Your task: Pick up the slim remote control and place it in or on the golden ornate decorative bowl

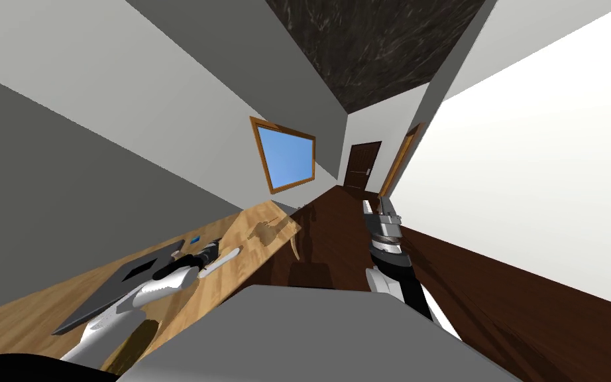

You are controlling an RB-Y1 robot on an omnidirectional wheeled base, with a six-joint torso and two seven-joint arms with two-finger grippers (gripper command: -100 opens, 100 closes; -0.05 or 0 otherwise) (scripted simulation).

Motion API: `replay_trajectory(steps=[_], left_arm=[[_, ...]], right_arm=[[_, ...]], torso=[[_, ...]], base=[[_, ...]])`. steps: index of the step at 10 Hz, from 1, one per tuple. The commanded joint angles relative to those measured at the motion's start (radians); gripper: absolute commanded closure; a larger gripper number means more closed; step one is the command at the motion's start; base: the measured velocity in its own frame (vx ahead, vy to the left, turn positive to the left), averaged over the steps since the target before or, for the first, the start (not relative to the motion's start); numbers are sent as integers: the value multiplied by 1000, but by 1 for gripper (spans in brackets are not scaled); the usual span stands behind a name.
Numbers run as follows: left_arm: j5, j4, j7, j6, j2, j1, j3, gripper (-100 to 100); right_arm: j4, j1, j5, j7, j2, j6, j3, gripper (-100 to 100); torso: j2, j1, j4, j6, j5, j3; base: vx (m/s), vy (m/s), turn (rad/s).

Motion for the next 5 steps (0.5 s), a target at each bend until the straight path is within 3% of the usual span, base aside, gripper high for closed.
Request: replay_trajectory(steps=[1,2,3,5], left_arm=[[43,50,6,50,18,-15,2,-100],[43,68,6,67,18,-15,2,-100],[84,101,12,98,37,-25,2,-100],[87,130,12,124,37,-25,2,-100]], right_arm=[[0,0,0,0,0,0,0,0],[0,0,0,0,0,0,0,0],[0,0,0,0,0,0,0,0],[0,0,0,0,0,0,0,0]], torso=[[0,0,0,0,0,0],[0,0,0,1,0,0],[0,1,0,0,0,0],[0,1,0,0,0,0]], base=[[0,11,-207],[0,22,-122],[-4,29,-169],[-2,24,-61]])
